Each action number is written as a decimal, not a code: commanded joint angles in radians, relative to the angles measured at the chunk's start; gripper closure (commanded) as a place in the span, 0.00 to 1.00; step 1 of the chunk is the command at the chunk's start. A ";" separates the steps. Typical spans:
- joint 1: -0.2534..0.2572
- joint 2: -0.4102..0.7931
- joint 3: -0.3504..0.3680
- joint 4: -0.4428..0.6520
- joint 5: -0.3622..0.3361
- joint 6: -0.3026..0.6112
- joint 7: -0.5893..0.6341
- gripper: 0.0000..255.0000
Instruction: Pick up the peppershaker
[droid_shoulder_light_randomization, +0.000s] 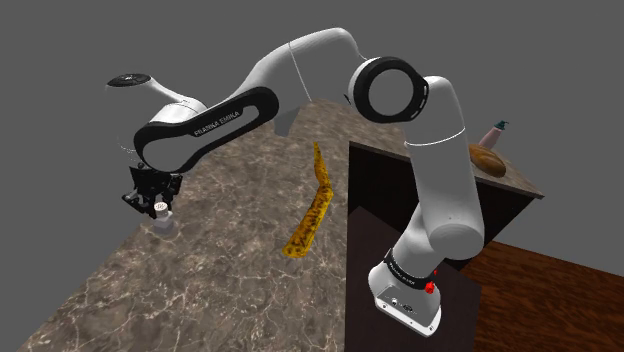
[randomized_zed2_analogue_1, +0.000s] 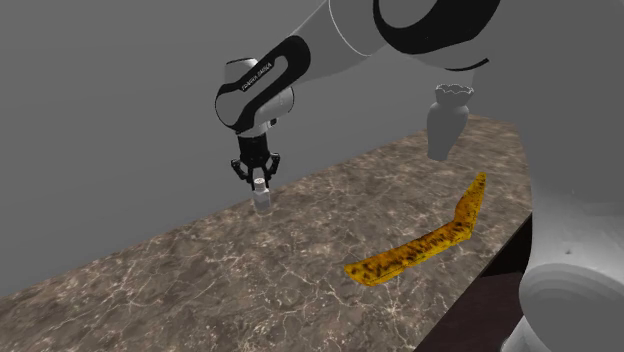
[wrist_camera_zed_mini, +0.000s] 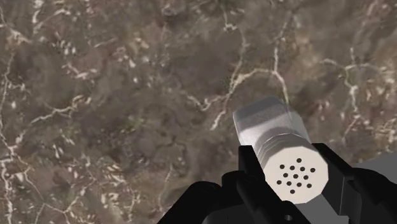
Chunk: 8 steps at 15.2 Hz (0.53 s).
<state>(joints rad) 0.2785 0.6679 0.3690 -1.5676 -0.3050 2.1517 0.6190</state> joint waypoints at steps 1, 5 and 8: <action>-0.002 -0.011 0.003 0.002 0.004 -0.012 -0.003 1.00; -0.006 -0.038 0.011 0.013 0.016 -0.050 -0.010 1.00; -0.009 -0.058 0.017 0.024 0.024 -0.079 -0.016 1.00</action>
<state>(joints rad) 0.2701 0.6158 0.3839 -1.5474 -0.2833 2.0821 0.6048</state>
